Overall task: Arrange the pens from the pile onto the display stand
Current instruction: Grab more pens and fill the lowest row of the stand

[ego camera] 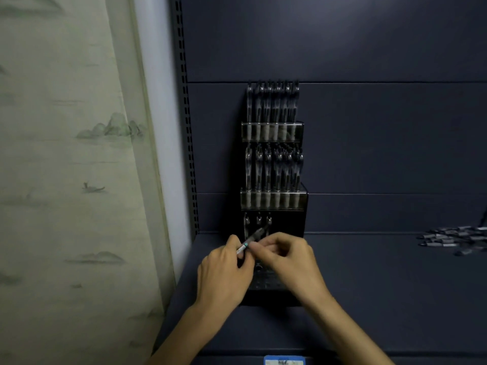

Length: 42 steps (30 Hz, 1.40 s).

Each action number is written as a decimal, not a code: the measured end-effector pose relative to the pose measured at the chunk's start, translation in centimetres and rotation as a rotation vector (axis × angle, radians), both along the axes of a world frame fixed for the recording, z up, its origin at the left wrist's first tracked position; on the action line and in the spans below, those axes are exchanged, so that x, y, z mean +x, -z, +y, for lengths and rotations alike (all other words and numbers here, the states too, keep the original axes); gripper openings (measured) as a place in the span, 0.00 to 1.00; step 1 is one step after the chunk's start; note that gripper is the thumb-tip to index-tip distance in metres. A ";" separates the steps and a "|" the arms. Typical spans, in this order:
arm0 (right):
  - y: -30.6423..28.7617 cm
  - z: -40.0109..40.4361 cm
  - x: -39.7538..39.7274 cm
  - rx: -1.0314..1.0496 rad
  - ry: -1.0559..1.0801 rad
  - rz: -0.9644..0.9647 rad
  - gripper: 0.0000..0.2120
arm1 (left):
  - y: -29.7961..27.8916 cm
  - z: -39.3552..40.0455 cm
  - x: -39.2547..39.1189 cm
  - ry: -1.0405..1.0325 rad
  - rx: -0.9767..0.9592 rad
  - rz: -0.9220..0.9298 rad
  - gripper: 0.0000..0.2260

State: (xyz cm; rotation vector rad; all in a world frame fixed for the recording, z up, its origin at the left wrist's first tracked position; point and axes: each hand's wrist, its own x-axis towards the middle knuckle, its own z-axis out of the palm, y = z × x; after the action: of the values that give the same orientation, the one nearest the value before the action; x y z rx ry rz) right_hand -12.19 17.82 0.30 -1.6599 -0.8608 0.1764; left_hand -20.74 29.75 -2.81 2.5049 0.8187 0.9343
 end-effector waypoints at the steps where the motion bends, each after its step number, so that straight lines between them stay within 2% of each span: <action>1: 0.1 0.3 -0.1 0.009 -0.014 0.030 0.09 | 0.0 -0.2 0.1 0.033 -0.006 -0.013 0.09; 4: 0.4 0.7 0.1 0.045 -0.016 0.101 0.13 | 0.1 -0.8 0.3 0.147 -0.032 -0.081 0.04; 7: 0.6 0.9 0.5 0.152 -0.075 0.236 0.11 | 0.3 -1.1 0.4 0.209 -0.022 -0.082 0.05; 12: 0.6 0.6 1.4 0.294 -0.114 0.386 0.06 | 0.2 -0.9 0.0 0.169 0.122 -0.024 0.10; 18: 0.7 0.8 1.4 0.390 -0.111 0.504 0.09 | 0.2 -1.0 0.2 0.191 0.139 -0.055 0.14; 22: 0.1 0.6 2.0 0.444 -0.087 0.513 0.05 | 0.2 -0.4 -0.1 0.198 0.162 -0.069 0.14; 24: -0.3 0.3 3.2 0.439 -0.023 0.409 0.06 | 0.4 0.3 -0.5 0.176 0.170 -0.103 0.14; 27: -0.6 -0.1 5.2 0.327 0.133 0.096 0.08 | 0.7 1.4 -1.1 0.138 0.174 -0.110 0.13; 30: -0.6 -0.1 5.9 0.245 0.207 -0.101 0.10 | 1.1 2.1 -1.7 0.121 0.158 -0.096 0.12; 37: 1.1 0.5 6.1 0.152 0.230 -0.210 0.08 | 2.0 2.8 -2.3 0.105 0.142 -0.046 0.06; 42: 1.3 0.7 6.3 0.131 0.248 -0.244 0.06 | 2.0 2.8 -2.2 0.113 0.127 -0.056 0.10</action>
State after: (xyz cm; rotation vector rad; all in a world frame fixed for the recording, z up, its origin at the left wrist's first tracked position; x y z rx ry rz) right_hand -5.88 18.51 -1.02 -1.6685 -0.8192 -0.2534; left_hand -22.96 32.55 -4.85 2.5891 0.6115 1.0417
